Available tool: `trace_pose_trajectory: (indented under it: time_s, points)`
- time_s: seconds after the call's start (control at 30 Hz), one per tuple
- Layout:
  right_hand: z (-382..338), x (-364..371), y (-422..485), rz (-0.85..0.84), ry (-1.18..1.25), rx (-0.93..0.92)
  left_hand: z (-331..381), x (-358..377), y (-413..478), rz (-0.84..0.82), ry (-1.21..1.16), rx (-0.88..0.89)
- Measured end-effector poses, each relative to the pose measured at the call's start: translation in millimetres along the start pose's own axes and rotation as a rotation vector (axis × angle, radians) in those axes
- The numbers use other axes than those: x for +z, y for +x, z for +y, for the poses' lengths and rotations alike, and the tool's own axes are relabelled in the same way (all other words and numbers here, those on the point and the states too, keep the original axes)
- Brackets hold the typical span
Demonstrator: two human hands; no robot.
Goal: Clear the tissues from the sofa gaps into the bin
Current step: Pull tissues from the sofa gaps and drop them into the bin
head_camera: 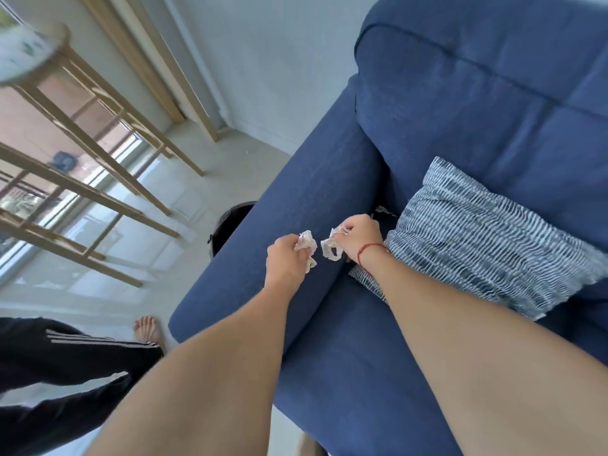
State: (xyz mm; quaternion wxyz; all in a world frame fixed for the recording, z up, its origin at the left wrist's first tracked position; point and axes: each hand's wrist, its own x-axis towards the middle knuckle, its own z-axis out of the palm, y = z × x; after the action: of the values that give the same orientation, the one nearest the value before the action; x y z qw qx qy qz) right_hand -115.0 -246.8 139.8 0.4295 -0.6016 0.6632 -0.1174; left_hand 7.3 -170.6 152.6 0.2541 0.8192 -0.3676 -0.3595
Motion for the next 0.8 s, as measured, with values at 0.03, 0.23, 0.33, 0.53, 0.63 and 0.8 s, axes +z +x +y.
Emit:
trace_pose_trajectory:
  time_s: [0.03, 0.23, 0.33, 0.53, 0.63, 0.8]
  points:
    - [-10.4, 1.5, 0.6, 0.006, 0.017, -0.02, 2.5, -10.3, 3.3, 0.019, -0.012, 0.002]
    - [-75.7, 22.9, 2.2, -0.004, 0.091, -0.073, -6.4, -64.4, 32.0, 0.121, -0.084, -0.015]
    - [-104.5, 42.4, 6.3, -0.028, 0.095, -0.091, -22.1, -89.7, 51.0, 0.166, -0.146, -0.044]
    - [-145.4, 96.9, 30.5, -0.08, 0.09, -0.112, -64.3, -129.3, 90.7, 0.261, -0.2, -0.149]
    - [-159.9, 127.3, 44.8, -0.12, 0.055, -0.093, -85.6, -140.6, 114.9, 0.277, -0.261, -0.206]
    - [-181.1, 170.4, 77.2, -0.095, 0.054, -0.081, -108.6, -154.1, 160.0, 0.265, -0.303, -0.283]
